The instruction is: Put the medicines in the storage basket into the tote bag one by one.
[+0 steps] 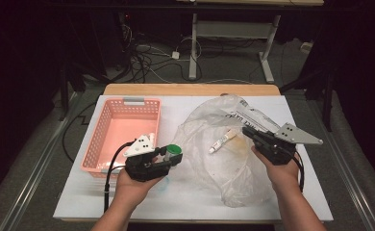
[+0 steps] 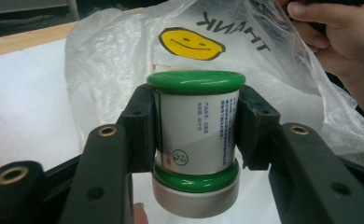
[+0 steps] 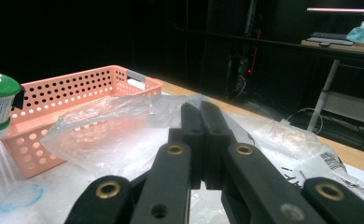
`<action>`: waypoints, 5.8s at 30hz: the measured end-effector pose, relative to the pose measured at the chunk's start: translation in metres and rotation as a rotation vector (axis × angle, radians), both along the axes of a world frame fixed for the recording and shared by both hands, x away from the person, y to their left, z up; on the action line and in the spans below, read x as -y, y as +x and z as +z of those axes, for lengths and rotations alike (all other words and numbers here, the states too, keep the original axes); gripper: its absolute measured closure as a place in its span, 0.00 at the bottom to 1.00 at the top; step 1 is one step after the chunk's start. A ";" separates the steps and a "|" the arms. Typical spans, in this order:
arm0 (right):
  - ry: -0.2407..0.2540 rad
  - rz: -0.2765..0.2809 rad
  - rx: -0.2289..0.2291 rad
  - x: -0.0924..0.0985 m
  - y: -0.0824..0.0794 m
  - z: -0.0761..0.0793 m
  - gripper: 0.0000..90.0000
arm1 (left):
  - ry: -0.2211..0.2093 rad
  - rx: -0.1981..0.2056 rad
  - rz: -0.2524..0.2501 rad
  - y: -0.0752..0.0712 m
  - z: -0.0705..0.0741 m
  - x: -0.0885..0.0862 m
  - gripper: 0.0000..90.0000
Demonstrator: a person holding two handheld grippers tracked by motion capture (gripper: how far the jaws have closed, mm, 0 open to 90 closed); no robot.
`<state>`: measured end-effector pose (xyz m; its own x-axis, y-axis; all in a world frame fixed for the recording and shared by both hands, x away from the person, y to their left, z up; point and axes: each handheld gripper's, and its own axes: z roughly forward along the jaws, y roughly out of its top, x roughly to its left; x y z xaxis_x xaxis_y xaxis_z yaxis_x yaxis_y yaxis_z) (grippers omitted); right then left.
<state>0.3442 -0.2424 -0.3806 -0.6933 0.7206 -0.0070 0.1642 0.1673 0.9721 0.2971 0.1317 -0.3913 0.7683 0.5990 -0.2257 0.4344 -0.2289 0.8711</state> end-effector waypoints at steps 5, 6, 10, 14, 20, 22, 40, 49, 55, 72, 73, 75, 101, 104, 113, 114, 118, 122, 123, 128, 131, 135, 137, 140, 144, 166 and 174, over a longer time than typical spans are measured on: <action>-0.005 0.006 0.000 -0.001 0.000 0.000 1.00 | 0.022 0.002 -0.023 0.002 -0.002 0.013 0.60; -0.005 0.005 0.000 -0.001 0.000 0.000 1.00 | 0.025 -0.009 -0.031 0.004 -0.003 0.017 0.60; -0.006 0.003 0.001 -0.002 0.000 0.000 1.00 | 0.039 -0.005 -0.056 0.008 -0.005 0.034 0.60; -0.002 0.003 0.001 -0.001 -0.001 0.000 1.00 | 0.043 0.007 -0.075 0.014 -0.004 0.055 0.60; 0.001 0.002 0.006 -0.001 -0.001 0.002 1.00 | 0.063 0.007 -0.097 0.026 -0.007 0.079 0.59; 0.003 0.003 0.009 -0.001 -0.001 0.002 1.00 | 0.065 0.004 -0.105 0.032 -0.011 0.087 0.59; 0.005 -0.001 0.008 0.004 0.000 0.002 1.00 | 0.105 -0.025 -0.102 0.067 -0.043 0.143 0.59; 0.010 0.000 0.007 0.004 0.000 0.002 1.00 | 0.116 -0.026 -0.091 0.076 -0.050 0.161 0.59; 0.012 -0.002 0.004 0.005 0.001 0.002 1.00 | 0.130 -0.025 -0.073 0.084 -0.060 0.172 0.59; 0.005 0.002 -0.006 0.004 0.002 -0.002 1.00 | 0.182 -0.046 -0.040 0.096 -0.086 0.188 0.59; 0.006 0.001 -0.008 0.005 0.003 -0.002 1.00 | 0.192 -0.047 -0.041 0.096 -0.087 0.188 0.59; 0.006 0.001 -0.004 0.005 0.003 -0.002 1.00 | 0.211 -0.047 -0.044 0.096 -0.090 0.189 0.59; 0.004 0.002 -0.004 0.004 0.002 -0.001 1.00 | 0.124 -0.049 -0.074 0.072 -0.079 0.162 0.29; 0.003 0.004 -0.005 0.003 0.001 -0.001 1.00 | 0.108 -0.058 -0.079 0.066 -0.080 0.155 0.27; 0.001 0.004 0.000 0.003 0.001 0.000 1.00 | 0.084 -0.065 -0.117 0.043 -0.077 0.138 0.17; 0.001 0.004 0.000 0.003 0.001 0.000 1.00 | 0.083 -0.060 -0.122 0.040 -0.075 0.135 0.16; -0.002 0.005 0.001 0.003 0.001 0.000 1.00 | 0.071 -0.046 -0.124 0.030 -0.068 0.125 0.11; -0.002 0.004 -0.003 0.002 0.001 0.000 1.00 | 0.051 -0.061 -0.134 0.023 -0.061 0.114 0.02; -0.003 0.005 0.001 0.002 0.001 0.000 1.00 | 0.048 -0.065 -0.139 0.021 -0.060 0.111 0.00; -0.002 0.003 0.001 0.003 0.001 0.000 1.00 | 0.058 -0.059 -0.141 0.008 -0.053 0.093 0.00; -0.001 0.000 -0.005 0.003 0.000 0.000 1.00 | 0.057 -0.057 -0.123 0.002 -0.047 0.080 0.00; 0.000 -0.001 -0.008 0.003 0.001 -0.001 1.00 | 0.074 -0.043 -0.095 -0.004 -0.039 0.059 0.00; -0.002 0.000 -0.006 0.002 0.001 -0.001 1.00 | 0.101 -0.029 -0.077 -0.007 -0.038 0.050 0.00; -0.006 0.000 -0.007 0.002 0.001 -0.001 1.00 | 0.108 -0.032 -0.053 -0.010 -0.037 0.037 0.00; -0.004 -0.001 -0.012 0.002 0.002 -0.002 1.00 | 0.113 -0.022 -0.017 -0.014 -0.035 0.019 0.00; -0.003 -0.002 -0.010 0.003 0.002 -0.003 1.00 | 0.124 -0.039 0.249 -0.001 -0.030 -0.074 0.00; 0.000 -0.006 -0.009 0.004 0.002 -0.002 1.00 | 0.114 -0.057 0.294 0.002 -0.031 -0.094 0.00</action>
<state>0.3463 -0.2467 -0.3821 -0.6889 0.7249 -0.0005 0.1739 0.1660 0.9707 0.2990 0.2259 -0.4222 0.5468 0.8172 -0.1822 0.5437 -0.1811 0.8195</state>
